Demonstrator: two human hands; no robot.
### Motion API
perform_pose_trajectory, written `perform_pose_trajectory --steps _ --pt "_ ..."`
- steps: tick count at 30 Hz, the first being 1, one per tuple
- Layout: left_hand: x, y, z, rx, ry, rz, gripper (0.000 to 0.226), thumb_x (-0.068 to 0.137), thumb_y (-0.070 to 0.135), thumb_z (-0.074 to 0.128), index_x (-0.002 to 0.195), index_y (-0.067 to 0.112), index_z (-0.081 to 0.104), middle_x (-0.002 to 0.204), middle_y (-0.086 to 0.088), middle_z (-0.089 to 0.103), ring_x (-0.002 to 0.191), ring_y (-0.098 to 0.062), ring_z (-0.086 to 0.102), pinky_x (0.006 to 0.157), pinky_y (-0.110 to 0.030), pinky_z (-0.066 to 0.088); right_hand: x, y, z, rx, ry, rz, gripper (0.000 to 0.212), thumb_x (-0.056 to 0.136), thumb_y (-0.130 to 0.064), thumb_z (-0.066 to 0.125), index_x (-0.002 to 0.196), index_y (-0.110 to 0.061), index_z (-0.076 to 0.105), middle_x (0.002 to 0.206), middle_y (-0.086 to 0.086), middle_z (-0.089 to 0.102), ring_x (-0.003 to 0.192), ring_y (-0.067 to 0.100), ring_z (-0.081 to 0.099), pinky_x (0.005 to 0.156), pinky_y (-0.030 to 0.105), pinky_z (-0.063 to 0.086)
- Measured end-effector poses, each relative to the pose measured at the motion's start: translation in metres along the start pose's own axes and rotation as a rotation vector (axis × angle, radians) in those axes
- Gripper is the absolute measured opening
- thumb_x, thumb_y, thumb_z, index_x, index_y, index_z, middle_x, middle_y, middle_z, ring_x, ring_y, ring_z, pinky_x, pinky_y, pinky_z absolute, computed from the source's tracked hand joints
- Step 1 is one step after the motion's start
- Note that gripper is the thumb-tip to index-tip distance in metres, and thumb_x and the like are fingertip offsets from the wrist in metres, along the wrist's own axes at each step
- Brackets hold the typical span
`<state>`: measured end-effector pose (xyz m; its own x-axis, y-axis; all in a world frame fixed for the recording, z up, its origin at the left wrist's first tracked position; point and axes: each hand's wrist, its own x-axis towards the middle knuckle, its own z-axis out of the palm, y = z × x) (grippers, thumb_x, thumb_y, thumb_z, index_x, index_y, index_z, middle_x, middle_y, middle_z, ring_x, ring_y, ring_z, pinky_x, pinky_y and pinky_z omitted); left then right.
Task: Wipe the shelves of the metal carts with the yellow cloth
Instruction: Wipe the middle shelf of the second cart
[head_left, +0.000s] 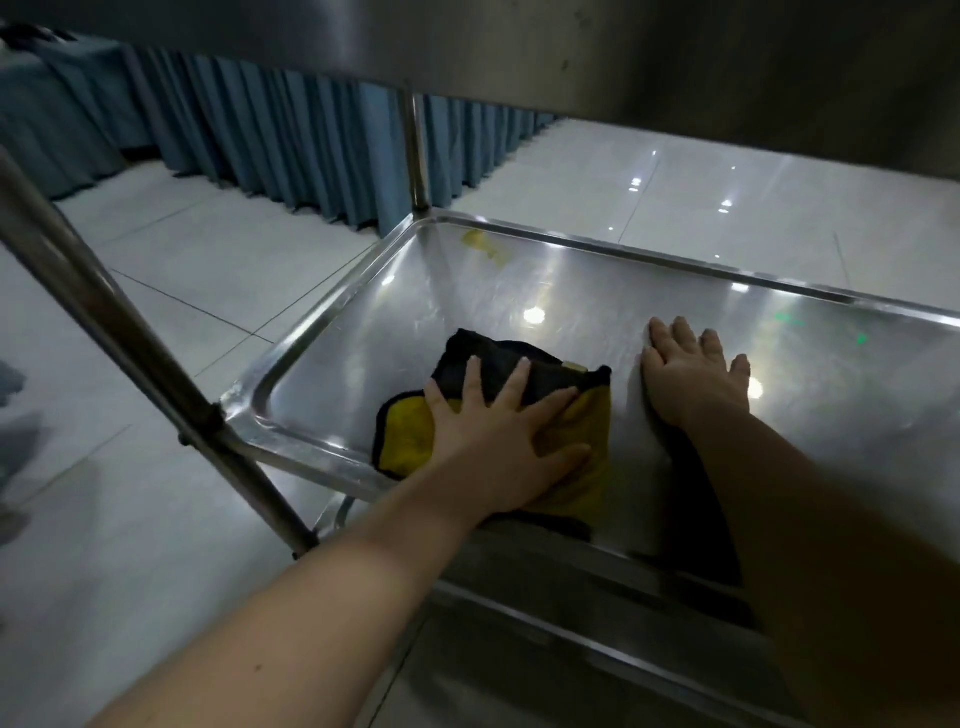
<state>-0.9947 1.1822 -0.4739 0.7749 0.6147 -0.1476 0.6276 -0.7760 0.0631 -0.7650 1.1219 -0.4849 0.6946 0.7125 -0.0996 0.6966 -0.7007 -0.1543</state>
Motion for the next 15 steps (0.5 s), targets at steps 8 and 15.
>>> perform_pose_trajectory --steps 8,15 --pt "-0.034 -0.130 -0.003 -0.028 -0.009 -0.381 0.079 0.066 0.095 -0.007 0.139 0.066 -0.017 0.163 0.013 -0.015 0.149 -0.037 -0.012 0.110 -0.074 -0.001 0.000 -0.010 0.002 -0.019 0.009 0.004 0.055 0.105 -0.047 0.010 0.157 -0.033 -0.003 0.165 -0.003 -0.009 0.151 0.026 -0.008 0.120 0.054 -0.006" --pt "0.080 -0.104 -0.024 -0.025 0.005 -0.300 0.071 0.082 0.086 0.013 0.146 0.062 -0.007 0.165 0.008 -0.012 0.147 -0.044 -0.014 0.106 -0.078 -0.004 0.004 -0.007 0.007 -0.055 0.033 0.011 0.057 0.104 -0.049 0.007 0.156 -0.033 -0.005 0.165 -0.003 -0.010 0.151 0.026 -0.009 0.119 0.055 -0.007"
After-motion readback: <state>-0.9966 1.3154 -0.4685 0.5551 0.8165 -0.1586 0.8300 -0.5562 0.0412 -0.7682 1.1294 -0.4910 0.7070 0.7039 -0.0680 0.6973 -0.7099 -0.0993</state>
